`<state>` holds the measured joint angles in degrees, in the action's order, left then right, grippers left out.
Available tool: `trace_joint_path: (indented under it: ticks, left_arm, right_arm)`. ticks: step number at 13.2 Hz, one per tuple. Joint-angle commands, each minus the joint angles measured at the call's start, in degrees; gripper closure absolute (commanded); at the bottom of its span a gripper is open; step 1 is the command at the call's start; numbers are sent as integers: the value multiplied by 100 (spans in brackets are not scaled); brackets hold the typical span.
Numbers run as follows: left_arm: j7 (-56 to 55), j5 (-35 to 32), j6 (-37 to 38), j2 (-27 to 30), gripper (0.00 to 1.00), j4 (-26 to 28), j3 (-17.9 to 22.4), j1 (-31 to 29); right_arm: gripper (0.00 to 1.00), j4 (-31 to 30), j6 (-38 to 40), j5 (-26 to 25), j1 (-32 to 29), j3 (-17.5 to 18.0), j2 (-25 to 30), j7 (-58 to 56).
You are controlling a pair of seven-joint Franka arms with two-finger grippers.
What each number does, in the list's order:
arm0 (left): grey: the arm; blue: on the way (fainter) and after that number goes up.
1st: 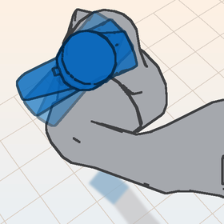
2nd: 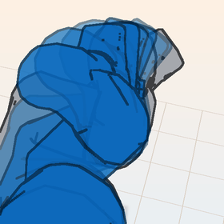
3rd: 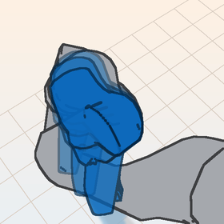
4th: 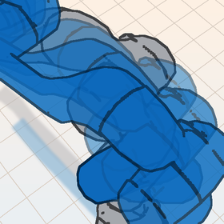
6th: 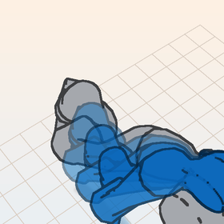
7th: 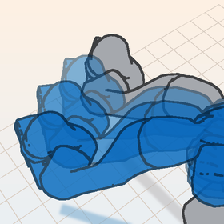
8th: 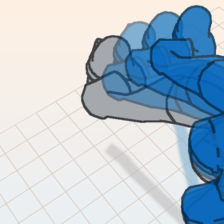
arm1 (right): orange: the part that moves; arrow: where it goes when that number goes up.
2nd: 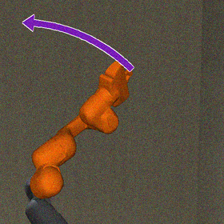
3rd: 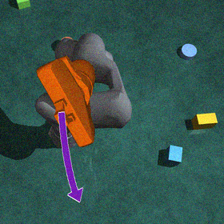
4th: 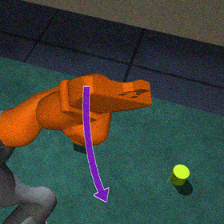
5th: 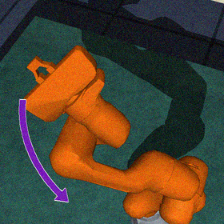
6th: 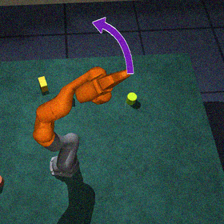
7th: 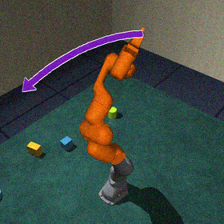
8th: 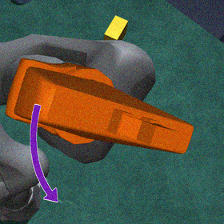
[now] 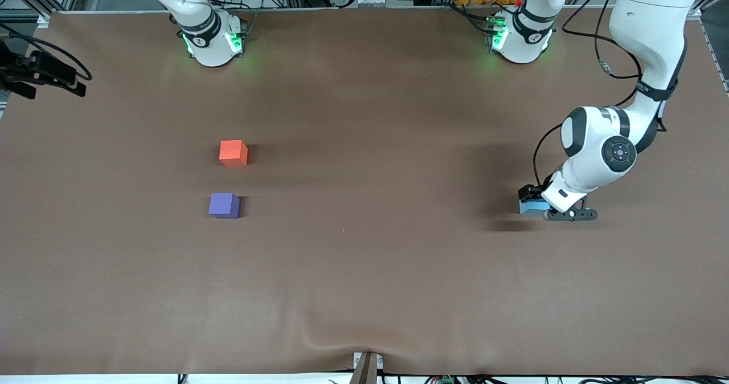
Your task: Place blue block between orange and purple blocks
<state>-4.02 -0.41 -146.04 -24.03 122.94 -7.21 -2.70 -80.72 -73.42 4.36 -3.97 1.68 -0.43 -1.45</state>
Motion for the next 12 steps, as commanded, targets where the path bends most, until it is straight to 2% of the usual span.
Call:
trace_joint_path:
  ticks: [1, 2, 5, 8, 9, 12]
  left_arm:
    - [190, 14, -30, -14, 100, -94, -17, 50]
    - [243, 14, 22, 3, 100, -129, -52, 59]
    - [279, 23, 355, 143, 100, -295, -596, 33]
    - [139, 58, 1662, 144, 100, -1181, -1263, 67]
    - [-79, 75, 1849, 109, 100, -1393, -1500, 155]
    - [-1001, 58, 1895, -74, 100, -1955, -1608, 1039]
  right_arm:
    - [0, 39, 82, 100, -130, 69, -1, -39]
    - [0, 39, 73, 100, -130, 69, -1, -39]
    - [0, 39, 73, 100, -139, 69, -1, -39]
    - [0, 39, 82, 100, -130, 69, -1, -39]
    - [0, 39, 82, 91, -130, 69, -1, -48]
    - [0, 39, 108, 91, -122, 69, -36, -48]
